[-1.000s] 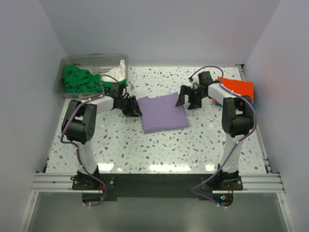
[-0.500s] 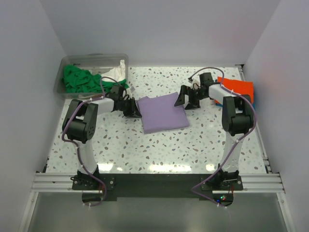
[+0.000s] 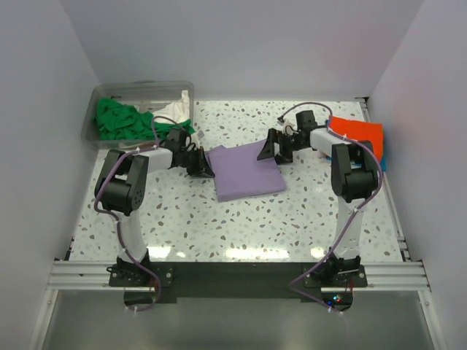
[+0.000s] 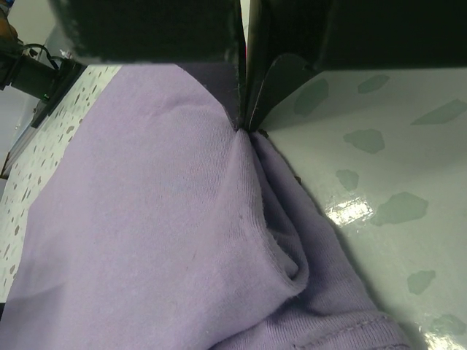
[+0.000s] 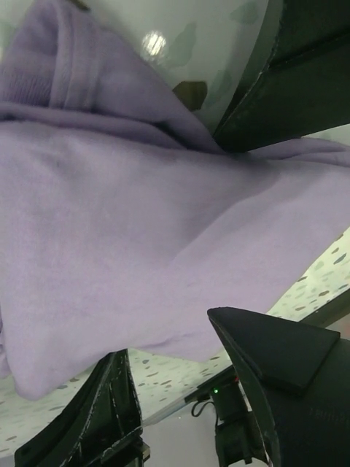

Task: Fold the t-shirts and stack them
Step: Neatly place the folded tshirt to the corner

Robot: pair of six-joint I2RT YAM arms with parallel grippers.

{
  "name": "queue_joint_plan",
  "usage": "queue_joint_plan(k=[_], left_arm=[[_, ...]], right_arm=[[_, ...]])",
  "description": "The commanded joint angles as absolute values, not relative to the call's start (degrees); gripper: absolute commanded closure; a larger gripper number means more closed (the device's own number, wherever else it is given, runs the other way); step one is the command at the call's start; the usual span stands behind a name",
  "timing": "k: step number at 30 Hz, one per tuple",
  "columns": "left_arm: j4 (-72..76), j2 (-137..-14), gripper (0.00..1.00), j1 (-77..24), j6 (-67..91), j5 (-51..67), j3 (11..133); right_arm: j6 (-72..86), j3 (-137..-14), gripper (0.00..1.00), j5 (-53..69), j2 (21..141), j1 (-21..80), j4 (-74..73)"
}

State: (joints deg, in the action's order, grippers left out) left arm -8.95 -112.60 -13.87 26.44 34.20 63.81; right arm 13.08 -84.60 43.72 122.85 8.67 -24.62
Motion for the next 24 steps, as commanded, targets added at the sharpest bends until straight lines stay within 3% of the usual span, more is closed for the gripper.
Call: queue_joint_plan(k=[1, 8, 13, 15, 18, 19, 24], left_arm=[[-9.3, -114.8, 0.95, -13.6, 25.5, 32.3, 62.1], [-9.0, -114.9, 0.96, -13.9, 25.5, 32.6, 62.1], [-8.7, -114.8, 0.95, -14.2, 25.8, 32.9, 62.4], [-8.8, -114.5, 0.91, -14.3, 26.2, 33.0, 62.8], [-8.8, -113.6, 0.77, -14.3, 26.5, 33.3, 63.0], [-9.2, -113.0, 0.71, -14.4, 26.5, 33.3, 63.6], [-11.4, -110.7, 0.59, -14.3, 26.1, 33.0, 65.9]], right_arm=[[11.4, -81.9, 0.11, 34.8, 129.7, 12.5, -27.6], [12.0, -83.4, 0.28, 33.7, 130.5, 15.2, -27.9], [12.5, -83.8, 0.51, 33.1, 130.0, 16.4, -27.9], [12.7, -84.5, 0.61, 32.7, 129.7, 16.7, -28.8], [12.7, -85.3, 0.93, 31.6, 128.9, 16.6, -30.5], [12.5, -86.0, 1.00, 29.9, 128.1, 16.6, -31.1], [9.1, -89.6, 1.00, 24.8, 125.6, 15.6, -37.8]])
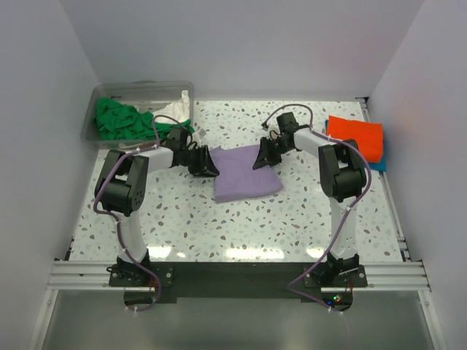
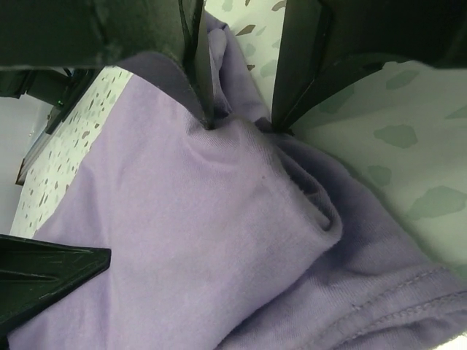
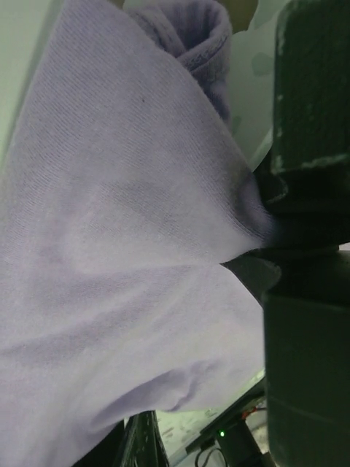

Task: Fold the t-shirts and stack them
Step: Neatly place the folded tshirt to the corner

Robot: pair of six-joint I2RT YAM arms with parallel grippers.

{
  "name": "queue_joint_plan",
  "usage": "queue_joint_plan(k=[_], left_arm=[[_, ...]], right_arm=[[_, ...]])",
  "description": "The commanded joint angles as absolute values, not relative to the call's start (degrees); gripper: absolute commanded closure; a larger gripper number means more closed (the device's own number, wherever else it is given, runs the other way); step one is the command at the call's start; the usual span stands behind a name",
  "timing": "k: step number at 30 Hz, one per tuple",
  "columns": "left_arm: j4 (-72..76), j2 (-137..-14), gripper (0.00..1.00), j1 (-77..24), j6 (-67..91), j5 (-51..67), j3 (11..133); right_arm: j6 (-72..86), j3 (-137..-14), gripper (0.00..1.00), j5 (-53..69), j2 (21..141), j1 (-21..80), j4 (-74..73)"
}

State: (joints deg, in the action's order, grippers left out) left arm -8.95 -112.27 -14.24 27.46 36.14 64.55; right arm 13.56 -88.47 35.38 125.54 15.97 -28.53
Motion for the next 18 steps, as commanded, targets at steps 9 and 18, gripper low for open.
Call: queue_joint_plan(k=[9, 18], left_arm=[[-13.7, -107.5, 0.54, -14.3, 25.1, 33.1, 67.2], [-13.3, -107.1, 0.55, -14.3, 24.3, 33.7, 64.3]], right_arm=[[0.6, -97.5, 1.00, 14.2, 122.6, 9.5, -52.5], [-2.5, -107.3, 1.00, 4.3, 121.2, 2.8, -61.4]])
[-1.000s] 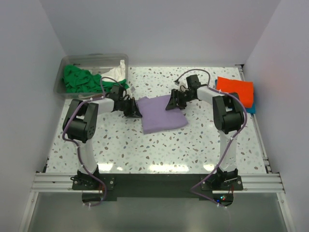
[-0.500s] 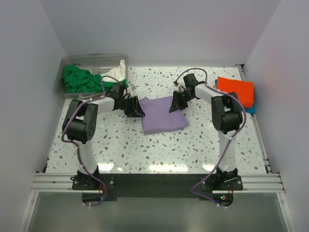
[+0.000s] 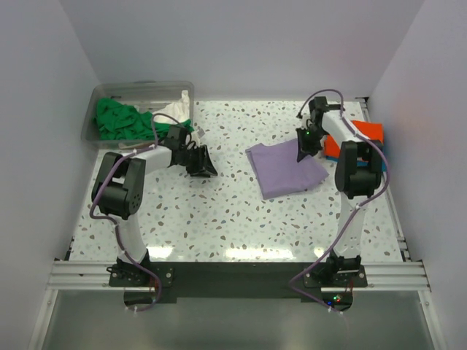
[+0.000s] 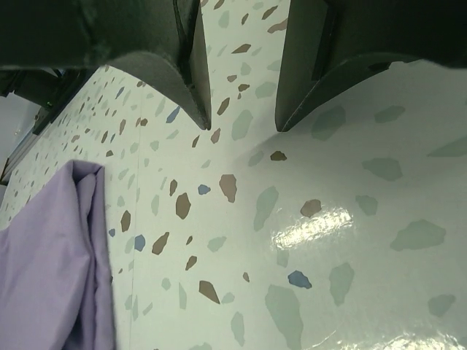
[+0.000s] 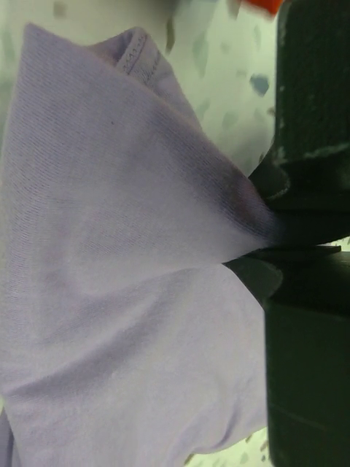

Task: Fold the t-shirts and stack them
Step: Neatly place the folded tshirt to the corner

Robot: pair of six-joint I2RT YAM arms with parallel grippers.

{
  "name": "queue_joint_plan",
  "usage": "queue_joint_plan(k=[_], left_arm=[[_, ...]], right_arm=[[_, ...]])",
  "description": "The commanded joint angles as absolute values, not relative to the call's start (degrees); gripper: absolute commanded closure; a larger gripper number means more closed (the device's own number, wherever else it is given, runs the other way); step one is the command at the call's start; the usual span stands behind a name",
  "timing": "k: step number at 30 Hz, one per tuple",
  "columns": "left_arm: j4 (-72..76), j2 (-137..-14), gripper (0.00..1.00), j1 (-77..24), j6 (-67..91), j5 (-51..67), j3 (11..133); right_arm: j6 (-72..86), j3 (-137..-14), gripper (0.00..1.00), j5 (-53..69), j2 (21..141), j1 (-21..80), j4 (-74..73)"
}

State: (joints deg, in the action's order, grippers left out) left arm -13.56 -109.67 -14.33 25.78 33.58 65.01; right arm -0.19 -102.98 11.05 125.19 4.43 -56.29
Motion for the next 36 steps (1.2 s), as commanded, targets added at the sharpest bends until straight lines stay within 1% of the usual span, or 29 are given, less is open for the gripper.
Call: queue_joint_plan(k=[1, 10, 17, 29, 36], left_arm=[[-13.1, -107.1, 0.55, -14.2, 24.3, 33.7, 64.0], [-12.7, -107.4, 0.55, -14.2, 24.0, 34.1, 62.7], [-12.7, -107.6, 0.55, -14.2, 23.6, 34.2, 61.7], [-11.9, -106.0, 0.55, -14.2, 23.8, 33.8, 58.3], [-11.1, -103.5, 0.55, -14.2, 25.0, 33.8, 56.4]], right_arm=[[-2.6, -108.1, 1.00, 3.6, 121.1, 2.3, -62.3], [-2.4, -118.8, 1.00, 0.4, 122.9, -1.8, -66.3], [-1.6, -130.9, 1.00, -1.2, 127.8, -3.0, -70.0], [-0.4, -142.4, 1.00, -2.2, 131.0, -6.9, -70.6], [3.6, -147.1, 1.00, -1.1, 132.5, -7.6, -69.4]])
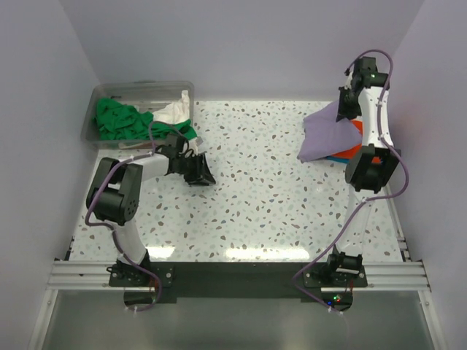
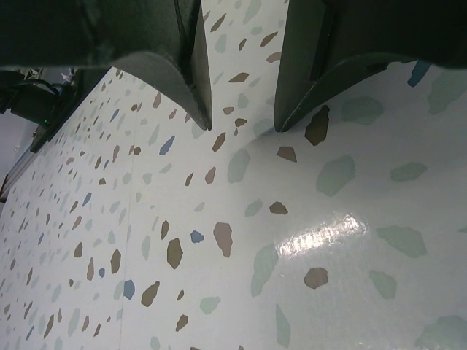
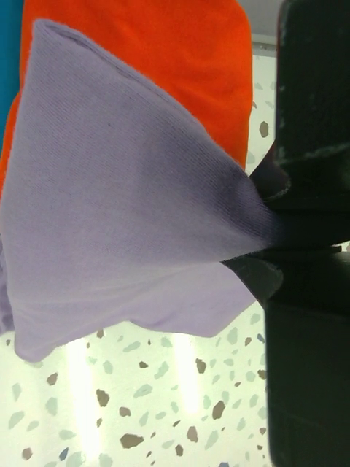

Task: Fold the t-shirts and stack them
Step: Neatly place the folded tshirt to the corner

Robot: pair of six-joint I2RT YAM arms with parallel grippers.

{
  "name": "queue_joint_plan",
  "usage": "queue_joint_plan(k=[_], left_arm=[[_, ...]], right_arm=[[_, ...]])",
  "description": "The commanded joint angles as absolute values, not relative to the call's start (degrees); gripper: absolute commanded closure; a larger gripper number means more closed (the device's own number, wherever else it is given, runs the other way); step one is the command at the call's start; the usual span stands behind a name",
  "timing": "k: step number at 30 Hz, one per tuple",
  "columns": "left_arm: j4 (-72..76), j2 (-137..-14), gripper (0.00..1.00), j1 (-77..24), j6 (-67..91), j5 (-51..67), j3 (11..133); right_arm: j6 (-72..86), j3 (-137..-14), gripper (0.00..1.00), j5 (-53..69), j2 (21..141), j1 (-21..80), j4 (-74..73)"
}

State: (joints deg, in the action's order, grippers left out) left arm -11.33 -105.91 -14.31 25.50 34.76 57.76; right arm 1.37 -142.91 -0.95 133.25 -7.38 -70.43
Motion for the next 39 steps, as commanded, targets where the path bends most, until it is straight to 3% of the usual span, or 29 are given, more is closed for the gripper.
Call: queue_joint_plan(k=[1, 39], left_arm=[[-11.1, -103.4, 0.55, -14.2, 25.0, 33.8, 56.1], [-11.7, -104.1, 0.56, -14.4, 24.5, 33.5, 54.1]], right_arm=[[3.9, -147.0, 1.00, -0.4, 132.2, -7.7, -68.8], [6.9, -148.7, 1.00, 22.7, 124.2, -18.7, -67.7]])
